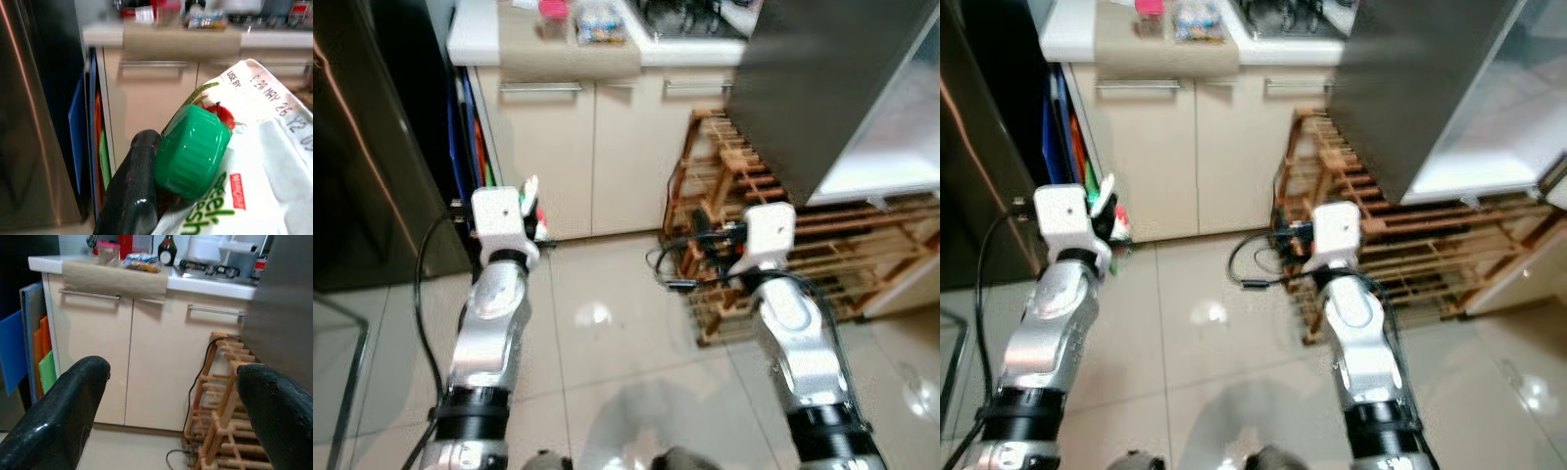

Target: Restocking fridge

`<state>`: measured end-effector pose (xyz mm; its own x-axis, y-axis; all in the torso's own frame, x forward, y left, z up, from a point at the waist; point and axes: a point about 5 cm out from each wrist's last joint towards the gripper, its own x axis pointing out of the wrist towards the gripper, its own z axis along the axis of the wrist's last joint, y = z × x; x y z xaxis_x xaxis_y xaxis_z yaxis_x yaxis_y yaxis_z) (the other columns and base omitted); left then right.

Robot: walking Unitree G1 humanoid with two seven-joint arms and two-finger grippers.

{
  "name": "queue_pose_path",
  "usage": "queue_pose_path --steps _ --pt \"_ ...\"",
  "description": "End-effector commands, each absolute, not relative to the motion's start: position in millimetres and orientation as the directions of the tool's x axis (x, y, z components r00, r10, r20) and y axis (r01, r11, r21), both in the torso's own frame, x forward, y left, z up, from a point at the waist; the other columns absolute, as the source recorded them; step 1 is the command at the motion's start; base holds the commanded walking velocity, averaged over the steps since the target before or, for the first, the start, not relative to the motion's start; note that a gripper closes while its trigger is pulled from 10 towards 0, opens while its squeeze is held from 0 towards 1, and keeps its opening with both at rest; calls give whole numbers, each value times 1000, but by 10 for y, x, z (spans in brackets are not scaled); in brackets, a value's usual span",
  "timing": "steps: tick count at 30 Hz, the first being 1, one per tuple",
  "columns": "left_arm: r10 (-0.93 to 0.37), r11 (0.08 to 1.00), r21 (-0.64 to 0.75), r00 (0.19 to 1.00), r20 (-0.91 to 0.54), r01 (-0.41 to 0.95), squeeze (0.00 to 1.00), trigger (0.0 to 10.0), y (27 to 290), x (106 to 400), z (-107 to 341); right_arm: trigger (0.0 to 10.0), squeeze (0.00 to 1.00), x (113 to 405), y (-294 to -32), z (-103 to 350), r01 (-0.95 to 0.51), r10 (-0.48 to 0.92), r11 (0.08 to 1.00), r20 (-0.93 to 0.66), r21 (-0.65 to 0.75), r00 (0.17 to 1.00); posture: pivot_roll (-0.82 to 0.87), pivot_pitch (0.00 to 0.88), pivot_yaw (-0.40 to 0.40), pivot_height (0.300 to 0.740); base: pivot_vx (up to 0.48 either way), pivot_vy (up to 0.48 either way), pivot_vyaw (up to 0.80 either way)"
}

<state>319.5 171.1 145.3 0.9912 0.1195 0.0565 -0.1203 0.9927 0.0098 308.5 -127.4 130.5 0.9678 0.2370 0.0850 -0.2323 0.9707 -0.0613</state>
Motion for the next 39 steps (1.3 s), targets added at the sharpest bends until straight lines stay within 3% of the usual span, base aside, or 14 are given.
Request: queue_pose_path --steps 1,28,39 --pt "105 994 9 992 75 -106 0 10000 1635 3223 1493 10000 0 3099 -1391 1325 -197 203 978 86 -71 975 -132 24 -14 716 0 -472 0" --pt "165 986 -12 985 46 -165 0 10000 1674 3376 1464 10000 0 2958 -1608 1081 -127 127 983 -3 -136 992 -161 22 5 716 0 -470 334" --pt "88 996 -15 994 71 -87 0 10000 1573 3398 1492 10000 0 2844 -1666 979 -110 106 986 -39 -125 994 -174 23 13 716 37 0 44"
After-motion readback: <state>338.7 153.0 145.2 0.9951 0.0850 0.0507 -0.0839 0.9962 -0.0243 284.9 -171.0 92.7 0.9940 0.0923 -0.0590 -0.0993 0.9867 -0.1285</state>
